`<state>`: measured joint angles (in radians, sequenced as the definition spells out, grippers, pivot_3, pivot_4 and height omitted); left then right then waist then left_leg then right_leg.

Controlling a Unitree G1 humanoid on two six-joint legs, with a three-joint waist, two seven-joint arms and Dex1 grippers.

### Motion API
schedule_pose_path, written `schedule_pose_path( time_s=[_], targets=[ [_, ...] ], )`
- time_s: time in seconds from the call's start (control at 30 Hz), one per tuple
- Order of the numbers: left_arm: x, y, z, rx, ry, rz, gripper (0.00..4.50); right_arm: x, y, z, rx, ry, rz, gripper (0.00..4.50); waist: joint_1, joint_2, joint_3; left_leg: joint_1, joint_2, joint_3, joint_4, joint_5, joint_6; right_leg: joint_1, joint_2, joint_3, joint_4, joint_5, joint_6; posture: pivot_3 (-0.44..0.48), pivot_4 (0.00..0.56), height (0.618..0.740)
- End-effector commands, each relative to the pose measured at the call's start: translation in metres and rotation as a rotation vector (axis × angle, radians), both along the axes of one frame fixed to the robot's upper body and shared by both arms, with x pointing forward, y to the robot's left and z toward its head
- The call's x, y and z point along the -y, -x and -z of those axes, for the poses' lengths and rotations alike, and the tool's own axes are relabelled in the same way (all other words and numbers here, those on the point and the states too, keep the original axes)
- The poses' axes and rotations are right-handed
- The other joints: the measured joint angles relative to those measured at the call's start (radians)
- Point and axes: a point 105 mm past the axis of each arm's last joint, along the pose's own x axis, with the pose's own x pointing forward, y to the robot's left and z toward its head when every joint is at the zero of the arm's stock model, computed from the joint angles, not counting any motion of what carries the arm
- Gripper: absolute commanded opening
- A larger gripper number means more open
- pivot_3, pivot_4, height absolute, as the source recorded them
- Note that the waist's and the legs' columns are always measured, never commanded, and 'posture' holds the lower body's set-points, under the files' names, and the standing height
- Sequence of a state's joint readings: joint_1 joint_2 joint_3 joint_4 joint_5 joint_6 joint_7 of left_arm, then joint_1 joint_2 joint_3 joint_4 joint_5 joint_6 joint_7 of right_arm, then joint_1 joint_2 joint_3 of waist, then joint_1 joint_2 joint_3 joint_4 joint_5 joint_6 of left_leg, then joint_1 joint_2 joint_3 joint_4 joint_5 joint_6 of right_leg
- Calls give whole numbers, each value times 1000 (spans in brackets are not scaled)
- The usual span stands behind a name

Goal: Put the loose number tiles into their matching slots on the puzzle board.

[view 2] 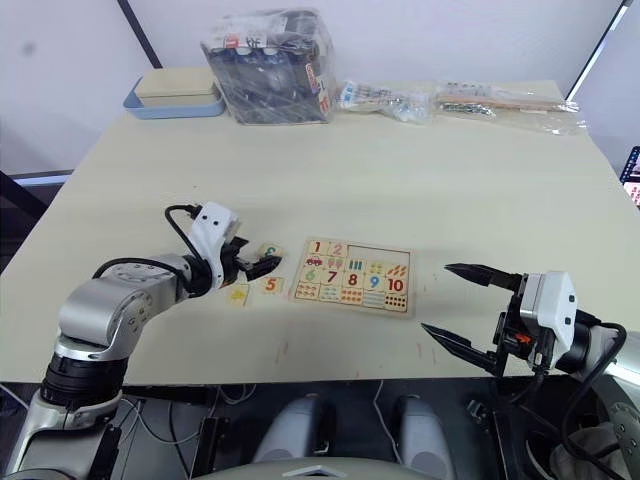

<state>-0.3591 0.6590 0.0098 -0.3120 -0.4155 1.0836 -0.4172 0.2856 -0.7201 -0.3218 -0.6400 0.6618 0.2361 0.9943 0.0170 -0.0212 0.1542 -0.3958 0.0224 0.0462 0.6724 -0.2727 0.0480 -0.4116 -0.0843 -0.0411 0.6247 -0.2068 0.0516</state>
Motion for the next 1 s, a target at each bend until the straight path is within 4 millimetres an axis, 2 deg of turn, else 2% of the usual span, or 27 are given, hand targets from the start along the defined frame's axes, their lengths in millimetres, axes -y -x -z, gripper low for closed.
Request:
schedule_pose_path(
  time_s=[0.03, 0.3, 0.57, 0.83, 0.93, 0.97, 1.0],
  targets=[
    [1, -5, -1, 12, -24, 0, 4500, -4, 5, -8, 43, 0, -14, 4491, 0, 0, 0, 0, 0, 0, 0, 0, 0, 0, 0, 0, 0, 0, 0, 0, 150, 740],
    [2, -5, 5, -23, -26, 7, 4500, -2, 11, -8, 41, -1, -9, 4491, 0, 0, 0, 0, 0, 0, 0, 0, 0, 0, 0, 0, 0, 0, 0, 0, 150, 740],
    [8, -4, 10, -37, -19, 20, 4500, 14, 13, -10, 55, 18, 41, 4491, 0, 0, -1, 0, 0, 0, 0, 0, 0, 0, 0, 0, 0, 0, 0, 0, 150, 740],
    [9, -4, 13, -45, -25, 25, 4500, 16, 14, -10, 56, 24, 55, 4491, 1, 0, -1, 2, 0, 0, 1, 0, 0, 2, 0, 0, 0, 0, 0, 0, 150, 740],
    [9, -4, 14, -50, -20, 23, 3632, 16, 14, -10, 56, 24, 59, 4500, 1, 0, -1, 2, 0, 0, 1, 0, 0, 2, 0, 0, 0, 0, -1, 0, 150, 740],
    [9, -4, 14, -52, -18, 25, 3262, 16, 14, -10, 55, 24, 59, 4500, 1, 0, -1, 2, 0, 0, 1, 0, 0, 2, 0, 0, 0, 0, -1, 0, 150, 740],
    [9, -4, 14, -54, -18, 26, 2711, 16, 14, -10, 55, 24, 60, 4500, 1, 0, -1, 2, 0, 0, 1, 0, 0, 2, 0, 0, 0, 0, -1, 0, 150, 740]
  ],
)
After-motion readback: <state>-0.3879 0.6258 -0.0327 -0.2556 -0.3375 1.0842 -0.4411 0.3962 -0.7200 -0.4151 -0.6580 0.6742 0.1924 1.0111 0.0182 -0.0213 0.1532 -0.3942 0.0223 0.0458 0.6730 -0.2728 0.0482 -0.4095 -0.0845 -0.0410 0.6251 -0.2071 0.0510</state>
